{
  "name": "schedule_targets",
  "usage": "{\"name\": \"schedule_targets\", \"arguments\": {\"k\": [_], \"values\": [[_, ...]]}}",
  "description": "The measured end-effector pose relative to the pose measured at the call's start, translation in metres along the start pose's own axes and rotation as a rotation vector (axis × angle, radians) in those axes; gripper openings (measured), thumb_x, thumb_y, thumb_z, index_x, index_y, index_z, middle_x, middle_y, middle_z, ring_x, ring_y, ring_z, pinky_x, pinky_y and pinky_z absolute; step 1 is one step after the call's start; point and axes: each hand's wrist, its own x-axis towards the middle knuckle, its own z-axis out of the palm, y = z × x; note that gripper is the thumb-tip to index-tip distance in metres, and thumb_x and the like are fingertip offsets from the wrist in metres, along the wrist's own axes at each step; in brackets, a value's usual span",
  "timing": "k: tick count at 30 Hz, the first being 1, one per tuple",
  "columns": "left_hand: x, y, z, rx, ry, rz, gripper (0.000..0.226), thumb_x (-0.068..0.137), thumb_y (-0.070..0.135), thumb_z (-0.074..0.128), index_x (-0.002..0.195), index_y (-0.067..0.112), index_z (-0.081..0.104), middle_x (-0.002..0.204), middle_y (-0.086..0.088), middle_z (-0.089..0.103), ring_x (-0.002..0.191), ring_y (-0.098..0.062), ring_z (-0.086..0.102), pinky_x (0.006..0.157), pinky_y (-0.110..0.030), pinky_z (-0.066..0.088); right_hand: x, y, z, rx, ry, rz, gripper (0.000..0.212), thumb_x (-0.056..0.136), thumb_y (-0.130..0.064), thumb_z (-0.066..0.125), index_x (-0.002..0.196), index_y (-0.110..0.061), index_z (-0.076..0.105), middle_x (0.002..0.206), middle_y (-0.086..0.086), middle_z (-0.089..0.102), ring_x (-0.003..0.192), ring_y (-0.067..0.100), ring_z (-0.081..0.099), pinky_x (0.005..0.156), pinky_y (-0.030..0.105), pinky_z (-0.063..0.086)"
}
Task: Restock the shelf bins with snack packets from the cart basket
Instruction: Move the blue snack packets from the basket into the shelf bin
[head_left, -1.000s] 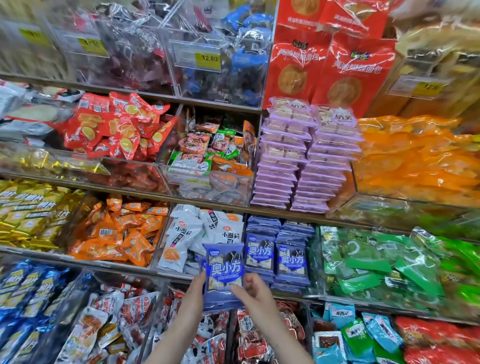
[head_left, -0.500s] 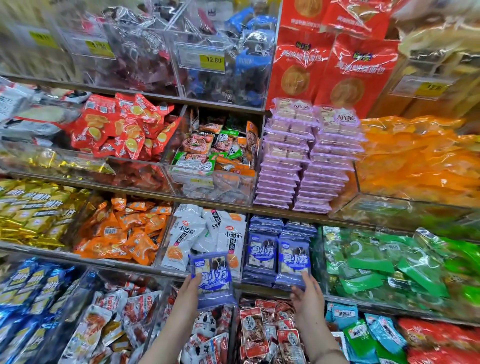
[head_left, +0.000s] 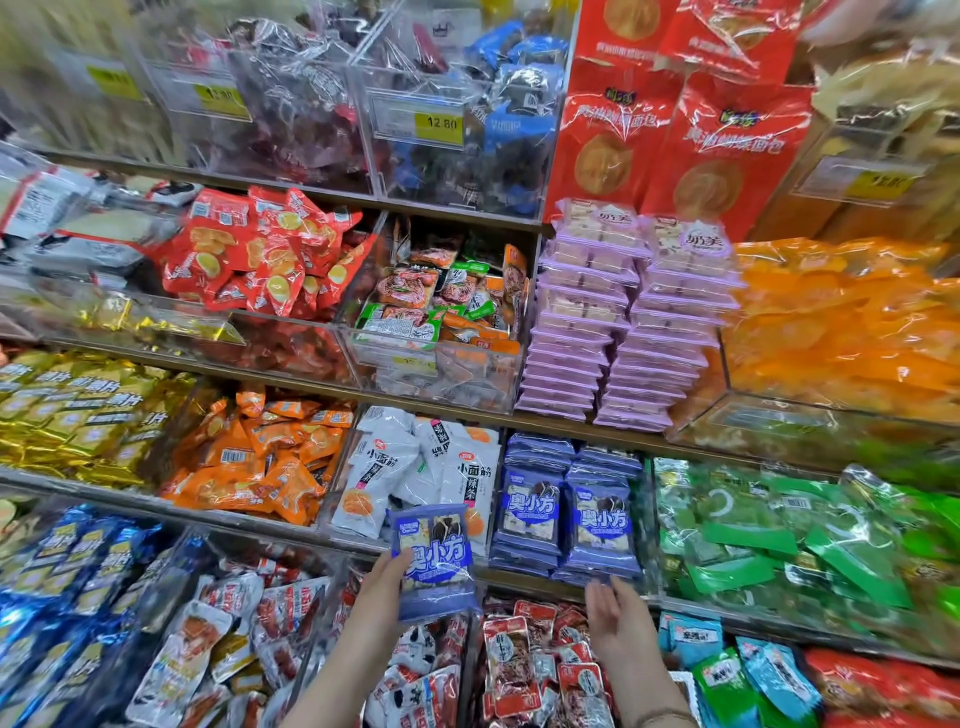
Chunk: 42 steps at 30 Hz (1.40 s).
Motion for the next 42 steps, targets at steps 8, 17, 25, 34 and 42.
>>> {"name": "schedule_targets", "arguments": {"k": [8, 17, 25, 34, 42], "values": [[-0.007, -0.005, 0.03, -0.052, -0.163, -0.036, 0.022, 0.092, 0.024, 0.059, 0.114, 0.027, 0.063, 0.123, 0.011, 0.059, 0.109, -0.017, 0.064, 0.091, -0.041, 0.047, -0.052, 0.03, 0.018, -0.654, -0.573, 0.011, 0.037, 0.08, -0.033, 0.064, 0.106, -0.007, 0.059, 0.099, 0.01, 0.064, 0.083, 0.021, 0.063, 0.067, 0.031, 0.052], [-0.011, -0.013, 0.013, 0.904, 0.048, 0.858, 0.038, 0.093, 0.039, 0.054, 0.13, 0.033, 0.045, 0.127, 0.02, 0.047, 0.115, 0.004, 0.046, 0.099, -0.024, 0.04, -0.041, 0.024, 0.009, -0.565, -0.482, -0.155, 0.032, 0.082, -0.019, 0.069, 0.11, -0.009, 0.057, 0.092, 0.011, 0.061, 0.062, 0.02, 0.063, 0.059, 0.026, 0.054], [0.011, -0.043, -0.019, 1.515, 0.067, 0.993, 0.067, 0.084, 0.039, 0.055, 0.14, 0.005, 0.043, 0.148, -0.011, 0.039, 0.147, -0.014, 0.004, 0.113, -0.032, 0.007, -0.012, 0.003, 0.038, -0.668, -0.337, -0.413, 0.021, 0.094, -0.013, 0.054, 0.113, -0.012, 0.047, 0.109, 0.01, 0.057, 0.076, 0.019, 0.066, 0.061, 0.019, 0.054], [0.016, -0.052, -0.021, 1.578, 0.021, 0.873, 0.101, 0.058, 0.036, 0.08, 0.144, 0.004, 0.038, 0.151, -0.011, 0.036, 0.142, -0.022, 0.016, 0.111, -0.033, 0.008, 0.008, 0.007, 0.06, -1.547, -0.188, -0.735, 0.034, 0.098, -0.022, 0.045, 0.13, -0.013, 0.043, 0.134, 0.008, 0.04, 0.073, 0.022, 0.06, 0.065, 0.031, 0.049], [-0.004, -0.064, -0.01, 1.368, 0.109, 0.845, 0.079, 0.088, 0.026, 0.061, 0.151, 0.016, 0.016, 0.158, 0.003, 0.005, 0.147, -0.015, 0.004, 0.119, -0.03, -0.007, -0.024, -0.006, 0.027, -1.441, -0.356, -0.687, 0.057, 0.095, -0.032, 0.052, 0.146, -0.017, 0.03, 0.146, 0.001, 0.036, 0.096, 0.012, 0.055, 0.077, 0.016, 0.041]]}}
